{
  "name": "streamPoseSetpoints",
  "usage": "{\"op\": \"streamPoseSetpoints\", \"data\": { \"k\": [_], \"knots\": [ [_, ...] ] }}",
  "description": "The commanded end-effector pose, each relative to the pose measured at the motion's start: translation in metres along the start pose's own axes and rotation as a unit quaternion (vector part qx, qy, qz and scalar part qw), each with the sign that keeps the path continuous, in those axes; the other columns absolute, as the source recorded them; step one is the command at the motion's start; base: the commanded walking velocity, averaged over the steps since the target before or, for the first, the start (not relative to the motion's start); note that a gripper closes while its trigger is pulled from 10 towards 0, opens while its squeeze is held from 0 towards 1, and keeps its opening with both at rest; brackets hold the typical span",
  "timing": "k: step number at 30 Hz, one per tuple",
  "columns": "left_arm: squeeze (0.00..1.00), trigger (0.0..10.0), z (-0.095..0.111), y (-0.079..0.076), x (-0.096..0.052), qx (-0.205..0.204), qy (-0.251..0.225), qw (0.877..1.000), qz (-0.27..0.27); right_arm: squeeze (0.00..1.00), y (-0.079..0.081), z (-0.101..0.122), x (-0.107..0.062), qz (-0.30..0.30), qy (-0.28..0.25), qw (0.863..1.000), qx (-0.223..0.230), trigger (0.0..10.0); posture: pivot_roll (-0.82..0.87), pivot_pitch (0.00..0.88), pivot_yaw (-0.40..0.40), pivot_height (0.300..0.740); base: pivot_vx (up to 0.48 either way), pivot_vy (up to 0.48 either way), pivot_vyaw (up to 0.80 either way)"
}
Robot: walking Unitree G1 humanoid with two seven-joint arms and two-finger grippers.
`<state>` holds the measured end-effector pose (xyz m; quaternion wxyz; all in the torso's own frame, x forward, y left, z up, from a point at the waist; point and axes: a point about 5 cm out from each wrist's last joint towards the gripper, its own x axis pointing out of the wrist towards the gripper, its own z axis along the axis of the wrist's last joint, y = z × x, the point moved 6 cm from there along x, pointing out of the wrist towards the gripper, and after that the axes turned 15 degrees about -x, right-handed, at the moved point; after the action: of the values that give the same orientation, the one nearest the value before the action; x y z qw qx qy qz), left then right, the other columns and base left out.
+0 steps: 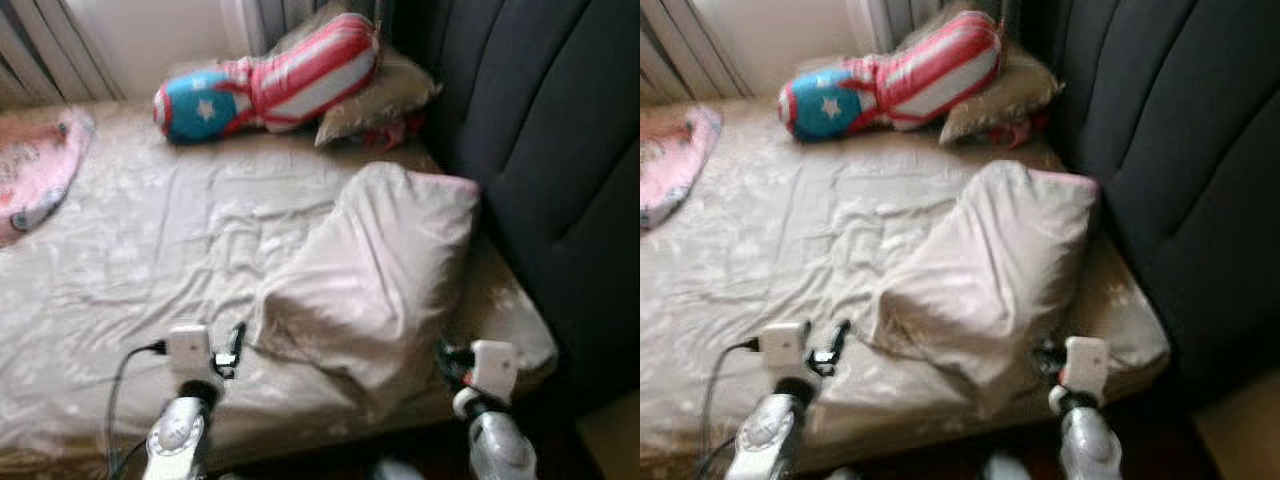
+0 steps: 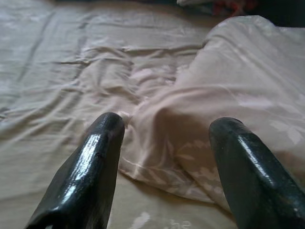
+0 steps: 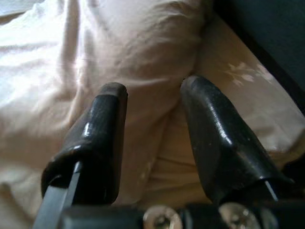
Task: Clean up the room
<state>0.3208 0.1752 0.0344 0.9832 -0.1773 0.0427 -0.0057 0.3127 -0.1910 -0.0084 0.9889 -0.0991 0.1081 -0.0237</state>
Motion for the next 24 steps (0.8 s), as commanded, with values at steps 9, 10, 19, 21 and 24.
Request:
{"op": "streamPoseSetpoints", "data": {
  "k": [9,10,19,21,24],
  "knots": [
    [0.00,10.0,0.002,0.015,-0.004,0.006,0.000,1.000,0.022,0.00,0.025,0.009,0.002,0.053,-0.020,0.998,-0.009,10.0,-0.20,0.093,0.001,0.662,0.269,0.000,0.06],
    [0.00,10.0,0.002,0.015,-0.004,0.005,-0.001,1.000,0.022,0.00,0.028,0.009,0.001,0.058,-0.021,0.998,-0.010,10.0,-0.20,0.095,0.000,0.662,0.255,0.000,0.80],
    [0.00,10.0,0.000,0.013,-0.003,0.003,0.002,1.000,0.020,0.00,0.041,-0.005,0.000,0.104,0.020,0.994,0.006,10.0,-0.20,0.103,0.001,0.662,0.000,0.000,0.27],
    [0.00,10.0,0.001,0.013,-0.002,0.003,0.002,1.000,0.019,0.55,0.043,-0.009,0.001,0.112,0.031,0.993,0.010,10.0,-0.21,0.105,0.002,0.662,0.000,0.000,0.00],
    [0.00,10.0,0.000,0.012,-0.002,0.003,0.002,1.000,0.018,1.00,0.039,-0.020,0.004,0.105,0.066,0.992,0.004,10.0,-0.20,0.108,0.003,0.662,0.000,0.000,0.00]
  ]
}}
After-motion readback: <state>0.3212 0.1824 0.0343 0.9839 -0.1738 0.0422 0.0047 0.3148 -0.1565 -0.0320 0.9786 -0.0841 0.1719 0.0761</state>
